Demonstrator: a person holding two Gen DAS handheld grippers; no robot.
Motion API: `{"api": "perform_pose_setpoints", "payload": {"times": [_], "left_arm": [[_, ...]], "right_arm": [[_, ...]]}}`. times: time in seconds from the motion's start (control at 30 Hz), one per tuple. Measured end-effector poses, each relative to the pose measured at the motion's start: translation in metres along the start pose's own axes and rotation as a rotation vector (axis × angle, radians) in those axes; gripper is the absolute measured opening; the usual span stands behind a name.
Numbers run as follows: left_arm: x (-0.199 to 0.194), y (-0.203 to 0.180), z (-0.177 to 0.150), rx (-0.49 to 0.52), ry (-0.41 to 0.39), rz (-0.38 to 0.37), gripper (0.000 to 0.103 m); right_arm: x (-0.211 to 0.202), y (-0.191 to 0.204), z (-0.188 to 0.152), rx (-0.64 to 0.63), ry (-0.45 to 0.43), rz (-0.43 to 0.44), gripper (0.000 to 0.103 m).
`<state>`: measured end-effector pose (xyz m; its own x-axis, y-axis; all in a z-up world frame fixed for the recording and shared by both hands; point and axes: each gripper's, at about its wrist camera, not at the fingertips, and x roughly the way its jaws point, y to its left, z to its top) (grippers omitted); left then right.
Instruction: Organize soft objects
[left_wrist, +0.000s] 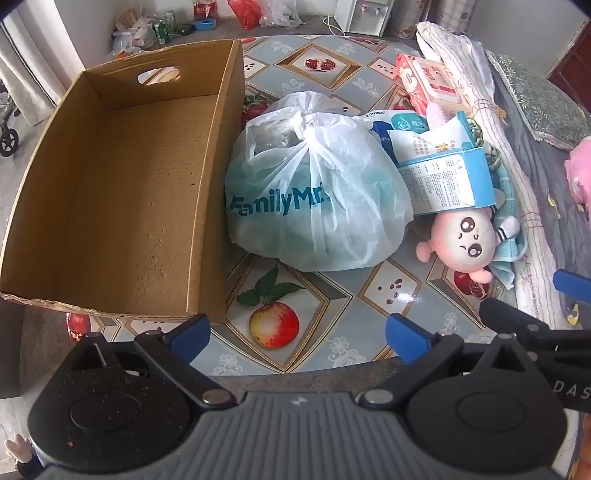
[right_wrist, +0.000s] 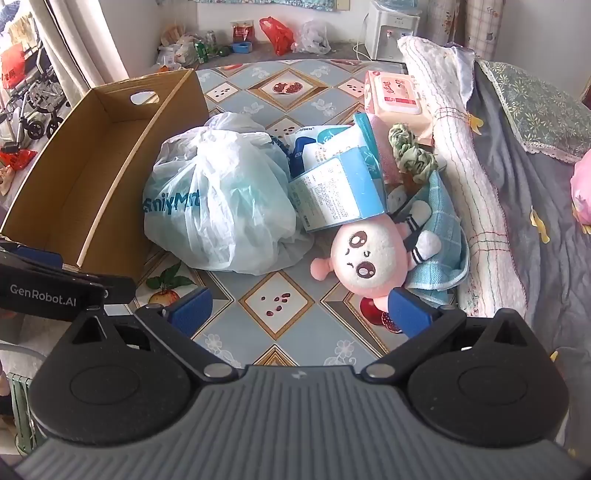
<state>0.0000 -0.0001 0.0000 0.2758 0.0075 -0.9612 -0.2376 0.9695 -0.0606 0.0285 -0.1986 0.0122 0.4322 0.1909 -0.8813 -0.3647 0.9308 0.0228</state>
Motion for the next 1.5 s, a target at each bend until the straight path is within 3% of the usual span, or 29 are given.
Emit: {"api": "perform_pose_setpoints", "payload": {"times": [1.5], "left_arm": [[0.007,-0.001,0.007,-0.009,0.008,-0.013,0.102]], "right_arm": [[0.007,-0.003,0.009,-0.004,0.009,-0.004,0.102]]}}
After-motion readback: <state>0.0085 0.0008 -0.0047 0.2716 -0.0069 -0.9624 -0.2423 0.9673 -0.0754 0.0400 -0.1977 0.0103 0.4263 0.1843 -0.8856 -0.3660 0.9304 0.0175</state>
